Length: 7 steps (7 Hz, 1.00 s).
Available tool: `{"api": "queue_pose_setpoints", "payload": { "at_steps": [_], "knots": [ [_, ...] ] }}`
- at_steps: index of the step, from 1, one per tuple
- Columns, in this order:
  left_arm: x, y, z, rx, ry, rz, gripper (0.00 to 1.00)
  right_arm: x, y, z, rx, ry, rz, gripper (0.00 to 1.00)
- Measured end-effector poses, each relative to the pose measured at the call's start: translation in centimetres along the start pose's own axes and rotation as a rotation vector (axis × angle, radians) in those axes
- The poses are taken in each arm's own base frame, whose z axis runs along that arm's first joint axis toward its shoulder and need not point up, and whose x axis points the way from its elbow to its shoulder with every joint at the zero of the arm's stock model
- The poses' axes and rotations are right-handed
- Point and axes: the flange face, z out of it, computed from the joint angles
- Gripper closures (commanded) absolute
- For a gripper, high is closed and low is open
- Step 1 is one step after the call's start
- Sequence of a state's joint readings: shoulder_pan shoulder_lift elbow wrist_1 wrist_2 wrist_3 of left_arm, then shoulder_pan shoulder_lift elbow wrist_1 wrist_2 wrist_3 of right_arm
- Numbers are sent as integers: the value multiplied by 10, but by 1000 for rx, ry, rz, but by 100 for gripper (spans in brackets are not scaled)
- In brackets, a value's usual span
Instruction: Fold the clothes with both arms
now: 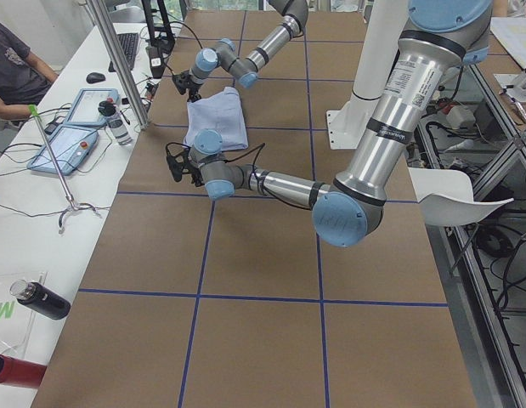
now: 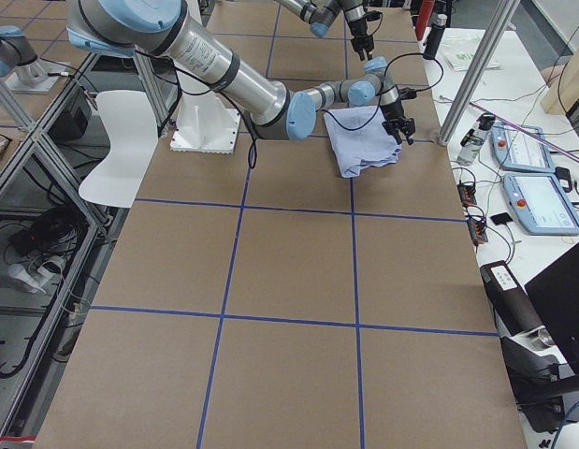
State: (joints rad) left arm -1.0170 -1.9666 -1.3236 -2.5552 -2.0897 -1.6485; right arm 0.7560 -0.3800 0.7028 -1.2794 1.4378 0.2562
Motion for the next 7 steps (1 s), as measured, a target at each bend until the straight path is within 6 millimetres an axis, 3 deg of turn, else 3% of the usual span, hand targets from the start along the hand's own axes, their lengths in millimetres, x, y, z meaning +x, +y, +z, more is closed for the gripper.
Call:
{"api": "queue_pose_setpoints", "payload": {
  "at_steps": [2,3,5,7],
  "knots": [
    [-3,-4,-6,-42,-3,61,36,60,6,9,-41,-113,72,0],
    [-8,-8,-13,-64,-4,120,36,84,23,13,-49,-168,133,0],
    [-36,-17,-34,-69,-9,314,36,130,84,21,-81,-299,312,0],
    [-77,-32,-60,-60,-29,548,36,167,153,19,-152,-359,476,0]
  ]
}}
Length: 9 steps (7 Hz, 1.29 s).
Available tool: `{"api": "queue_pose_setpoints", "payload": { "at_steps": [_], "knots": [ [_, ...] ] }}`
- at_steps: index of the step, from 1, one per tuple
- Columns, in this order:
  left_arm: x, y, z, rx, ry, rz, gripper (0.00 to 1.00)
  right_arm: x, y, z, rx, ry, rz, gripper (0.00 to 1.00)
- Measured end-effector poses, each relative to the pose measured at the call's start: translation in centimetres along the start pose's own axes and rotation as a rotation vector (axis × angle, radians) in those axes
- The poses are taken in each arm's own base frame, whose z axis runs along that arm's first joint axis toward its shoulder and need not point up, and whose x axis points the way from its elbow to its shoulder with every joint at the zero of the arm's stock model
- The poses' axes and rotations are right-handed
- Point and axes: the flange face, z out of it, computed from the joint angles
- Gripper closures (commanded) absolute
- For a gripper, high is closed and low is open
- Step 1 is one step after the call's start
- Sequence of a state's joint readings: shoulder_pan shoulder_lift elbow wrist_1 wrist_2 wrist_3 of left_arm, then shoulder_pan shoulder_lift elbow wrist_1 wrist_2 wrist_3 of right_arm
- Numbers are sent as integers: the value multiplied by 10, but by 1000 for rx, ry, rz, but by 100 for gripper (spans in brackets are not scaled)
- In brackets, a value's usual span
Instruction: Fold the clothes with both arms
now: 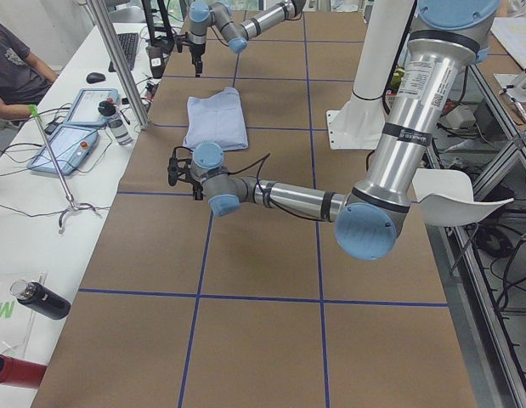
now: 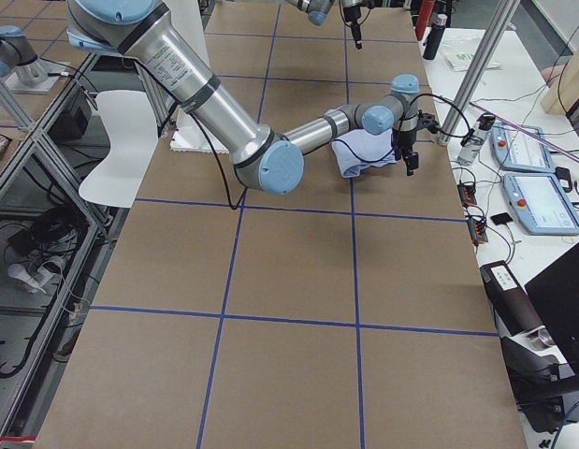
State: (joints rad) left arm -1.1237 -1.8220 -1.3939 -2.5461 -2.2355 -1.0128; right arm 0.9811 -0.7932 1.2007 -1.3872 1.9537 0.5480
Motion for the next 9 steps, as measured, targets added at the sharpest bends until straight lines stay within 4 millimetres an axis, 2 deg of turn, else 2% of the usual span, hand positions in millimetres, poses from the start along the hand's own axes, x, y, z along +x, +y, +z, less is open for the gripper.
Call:
{"api": "queue_pose_setpoints", "payload": {
  "at_steps": [1,3,4,5,6,7,8,9],
  "knots": [
    [-27,6,-12,-2,-23,108,36,48,33,-5,-27,-17,74,0],
    [-83,7,-43,4,-94,291,35,155,109,-17,-98,-86,212,0],
    [-109,3,-59,-8,-141,361,27,202,151,-20,-120,-94,266,0],
    [-135,2,-73,-35,-190,418,0,238,198,-25,-135,-88,304,0],
    [-159,3,-85,-69,-229,460,0,259,243,-35,-144,-81,327,0],
    [-180,10,-96,-94,-251,475,0,272,279,-45,-151,-77,344,0],
    [-198,20,-108,-111,-248,465,0,281,306,-51,-162,-73,359,0],
    [-207,28,-115,-122,-231,452,0,288,322,-51,-174,-67,371,0]
  ]
}}
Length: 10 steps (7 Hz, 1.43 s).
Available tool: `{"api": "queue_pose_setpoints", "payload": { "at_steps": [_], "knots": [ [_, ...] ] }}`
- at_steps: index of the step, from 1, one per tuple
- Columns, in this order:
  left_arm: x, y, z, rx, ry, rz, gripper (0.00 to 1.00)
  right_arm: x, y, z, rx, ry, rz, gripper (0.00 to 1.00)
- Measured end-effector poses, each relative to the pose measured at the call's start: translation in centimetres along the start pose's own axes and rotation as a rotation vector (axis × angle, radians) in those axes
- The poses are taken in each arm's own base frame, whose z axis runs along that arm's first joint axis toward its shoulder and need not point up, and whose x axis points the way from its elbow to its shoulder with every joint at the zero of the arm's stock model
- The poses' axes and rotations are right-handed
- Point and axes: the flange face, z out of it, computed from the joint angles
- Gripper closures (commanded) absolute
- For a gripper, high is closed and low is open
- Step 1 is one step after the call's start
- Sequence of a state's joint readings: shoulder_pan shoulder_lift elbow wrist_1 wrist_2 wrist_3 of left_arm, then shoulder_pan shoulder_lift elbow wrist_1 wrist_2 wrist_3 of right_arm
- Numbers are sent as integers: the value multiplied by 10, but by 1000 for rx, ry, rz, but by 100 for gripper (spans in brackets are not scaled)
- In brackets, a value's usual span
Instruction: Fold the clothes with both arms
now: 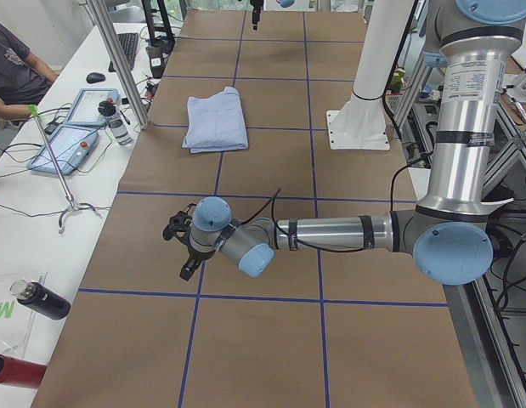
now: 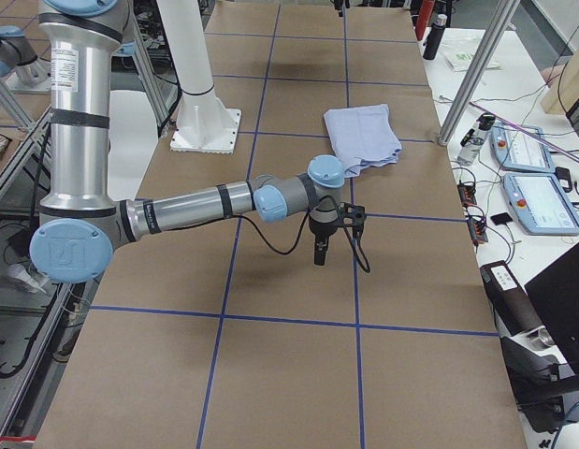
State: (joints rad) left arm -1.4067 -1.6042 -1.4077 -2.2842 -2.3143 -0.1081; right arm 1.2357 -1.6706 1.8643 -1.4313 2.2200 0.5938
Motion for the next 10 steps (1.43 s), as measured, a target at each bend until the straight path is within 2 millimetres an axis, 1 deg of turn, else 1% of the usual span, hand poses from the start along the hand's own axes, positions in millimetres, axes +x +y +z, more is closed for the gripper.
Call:
{"api": "queue_pose_setpoints", "payload": {
  "at_steps": [1,2,3,4,6,7,8,9,10],
  "knots": [
    [-2,5,-4,-9,10,-16,0,8,6,4,-11,7,10,0],
    [-4,2,-12,-26,9,-48,0,12,8,6,-18,9,15,0],
    [-1,-7,-28,-45,1,-88,0,14,10,6,-25,1,11,0],
    [8,-14,-44,-61,-5,-115,0,17,11,5,-39,-18,-4,0],
    [16,-8,-65,-68,-9,-85,0,27,9,-1,-52,-65,-49,0],
    [18,-6,-72,-65,-12,-57,0,37,11,-2,-47,-64,-79,0],
    [19,0,-77,-67,-15,-48,0,48,15,-1,-42,-46,-96,0],
    [20,7,-78,-71,-16,-48,0,56,19,0,-37,-28,-107,0],
    [20,11,-80,-72,-17,-50,0,58,20,1,-35,-23,-126,0]
  ]
}}
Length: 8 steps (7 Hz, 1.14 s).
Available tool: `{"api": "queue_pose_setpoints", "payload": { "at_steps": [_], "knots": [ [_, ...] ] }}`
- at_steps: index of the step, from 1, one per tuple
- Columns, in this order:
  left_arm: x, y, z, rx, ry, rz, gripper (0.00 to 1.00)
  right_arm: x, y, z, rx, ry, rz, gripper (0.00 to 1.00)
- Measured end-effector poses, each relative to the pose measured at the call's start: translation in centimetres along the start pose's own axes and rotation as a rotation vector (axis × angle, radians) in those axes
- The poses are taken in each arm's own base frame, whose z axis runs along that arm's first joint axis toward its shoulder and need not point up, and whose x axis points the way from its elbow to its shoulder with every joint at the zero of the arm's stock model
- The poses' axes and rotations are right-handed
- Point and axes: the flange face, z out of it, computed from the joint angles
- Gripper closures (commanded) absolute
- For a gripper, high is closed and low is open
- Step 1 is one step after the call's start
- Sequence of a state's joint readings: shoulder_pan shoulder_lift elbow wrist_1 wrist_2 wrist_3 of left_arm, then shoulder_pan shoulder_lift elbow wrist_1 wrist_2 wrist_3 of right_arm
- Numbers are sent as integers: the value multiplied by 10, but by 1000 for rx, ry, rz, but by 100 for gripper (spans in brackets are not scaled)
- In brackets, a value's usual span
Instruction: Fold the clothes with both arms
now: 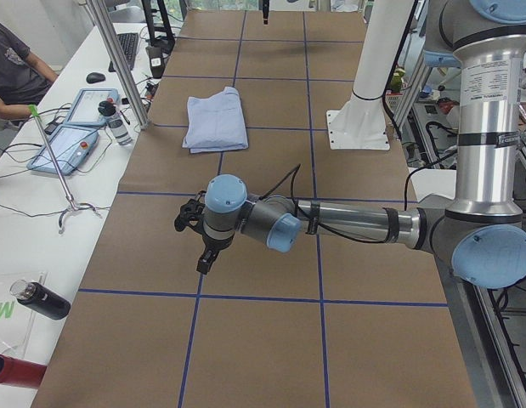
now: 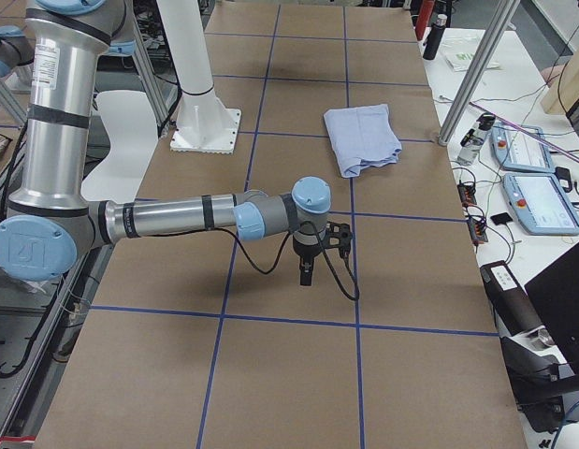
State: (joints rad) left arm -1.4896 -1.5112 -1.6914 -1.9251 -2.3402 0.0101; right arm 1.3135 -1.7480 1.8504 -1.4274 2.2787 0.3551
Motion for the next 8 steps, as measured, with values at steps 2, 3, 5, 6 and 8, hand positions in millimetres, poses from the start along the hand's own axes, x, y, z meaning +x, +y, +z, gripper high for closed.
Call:
{"api": "queue_pose_setpoints", "payload": {
  "at_steps": [2,3,5,6,8],
  "knots": [
    [1,4,-3,0,-2,-3,0,-1,1,1,-7,-18,-50,0],
    [2,4,-4,0,-2,-3,0,-2,1,0,-12,-39,-58,0],
    [3,3,-5,4,1,1,0,-6,1,-5,-7,-62,-65,0],
    [3,4,-5,6,3,3,0,-7,0,-7,1,-61,-67,0],
    [3,5,-6,8,3,3,0,-14,-3,-15,30,-52,-84,0]
  ]
}}
